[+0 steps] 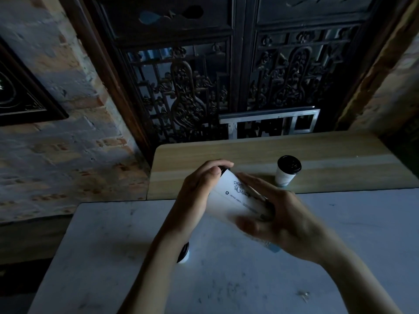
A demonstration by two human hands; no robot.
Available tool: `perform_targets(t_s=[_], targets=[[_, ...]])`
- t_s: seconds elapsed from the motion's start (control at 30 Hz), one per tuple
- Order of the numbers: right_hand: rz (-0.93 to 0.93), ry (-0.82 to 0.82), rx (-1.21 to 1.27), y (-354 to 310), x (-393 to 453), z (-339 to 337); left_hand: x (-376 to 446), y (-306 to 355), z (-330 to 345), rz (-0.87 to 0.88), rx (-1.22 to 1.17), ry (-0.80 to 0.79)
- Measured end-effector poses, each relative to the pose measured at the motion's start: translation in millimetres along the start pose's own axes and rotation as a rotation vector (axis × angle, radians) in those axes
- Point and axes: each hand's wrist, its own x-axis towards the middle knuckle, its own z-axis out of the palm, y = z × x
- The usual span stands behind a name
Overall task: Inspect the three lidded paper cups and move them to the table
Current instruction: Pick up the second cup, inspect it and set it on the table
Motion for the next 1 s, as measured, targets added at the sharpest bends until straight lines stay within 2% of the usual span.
perform_targets(t_s=[0.1,0.17,0.37,0.6,0.67,0.77,1.0], targets=[[0.049,-0.003,0.296,1.3,1.6,2.3,0.4,0.4,1.6,0.006,-0.02,0.027],[0.055,0.02,0.376,0.0,2.7,2.8,0.5,1.1,2.6,0.011,-0.023,0.031],[0.058,0.056,0.365,-0.2,-0.1,4.5,0.9,3.5,4.5,0.022,-0.027,0.03],[0.083,0.139,0.348,-2.7,-3.6,-1.7,3.6,0.5,6.2,0.011,-0.086,0.111],[0.072,0.183,0.354,-4.8,-4.6,-8.3,3.5,-1.5,4.3,-0.065,-0.155,0.141],[0.061,0.303,0.437,-4.9,-4.6,-14.0,4.6,-4.8,0.6,-0.22,-0.397,0.191],[0.042,0.637,0.743,-19.2,23.9,-11.2,-0.7,-8.7,31.4,-0.298,-0.75,0.139]])
